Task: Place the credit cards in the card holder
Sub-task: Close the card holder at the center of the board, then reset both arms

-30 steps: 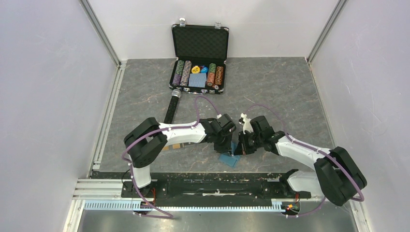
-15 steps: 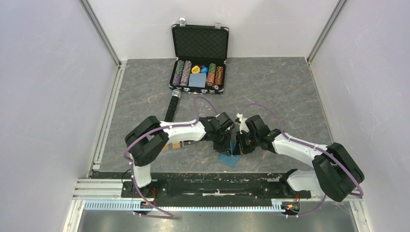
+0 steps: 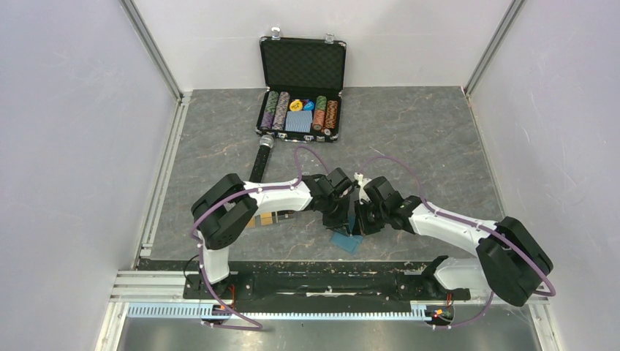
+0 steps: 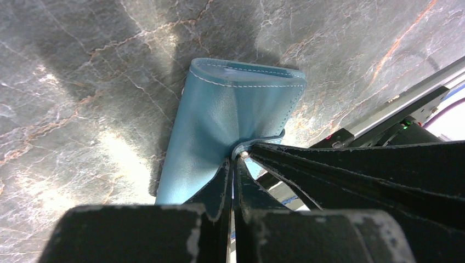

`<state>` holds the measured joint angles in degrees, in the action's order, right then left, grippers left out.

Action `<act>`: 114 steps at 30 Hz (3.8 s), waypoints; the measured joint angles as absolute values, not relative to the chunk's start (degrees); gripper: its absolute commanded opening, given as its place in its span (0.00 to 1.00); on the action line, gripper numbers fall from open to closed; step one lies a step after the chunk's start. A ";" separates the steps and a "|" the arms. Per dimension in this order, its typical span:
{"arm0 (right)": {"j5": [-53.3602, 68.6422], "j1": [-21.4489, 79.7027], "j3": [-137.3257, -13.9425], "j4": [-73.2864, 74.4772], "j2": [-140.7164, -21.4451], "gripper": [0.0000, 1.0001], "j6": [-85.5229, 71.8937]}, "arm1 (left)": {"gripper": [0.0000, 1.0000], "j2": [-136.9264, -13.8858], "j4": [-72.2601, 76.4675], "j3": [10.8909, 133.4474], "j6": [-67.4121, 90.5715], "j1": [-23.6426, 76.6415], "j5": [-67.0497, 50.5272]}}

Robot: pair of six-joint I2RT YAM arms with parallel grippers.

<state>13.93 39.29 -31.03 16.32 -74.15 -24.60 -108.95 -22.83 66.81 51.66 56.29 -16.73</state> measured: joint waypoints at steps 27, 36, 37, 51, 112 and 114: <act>9.76 41.28 -36.53 23.29 -69.52 0.02 -25.34 | 0.02 -107.00 -21.47 66.48 51.86 58.39 -12.88; 10.87 39.79 -36.53 23.24 -69.19 0.15 -26.09 | 0.47 -106.10 -21.96 66.48 50.81 58.39 -10.83; 10.90 39.59 -36.53 23.44 -68.97 0.18 -26.15 | 0.51 -105.67 -22.20 66.48 50.63 58.41 -10.28; 11.64 32.86 -36.58 23.88 -62.92 0.88 -27.40 | 0.68 -89.27 -17.63 58.08 49.56 53.84 -8.16; -25.19 4.21 -0.75 -41.78 -65.49 0.98 2.42 | 1.00 -75.29 17.69 31.64 10.87 -5.13 -2.04; -24.56 3.90 -0.69 -44.29 -66.13 0.98 3.16 | 1.00 -76.71 24.36 26.85 10.48 -5.13 -2.15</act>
<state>-24.56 3.90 -0.69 -44.29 -66.13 3.16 -76.71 24.36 26.85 10.48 -5.13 -2.15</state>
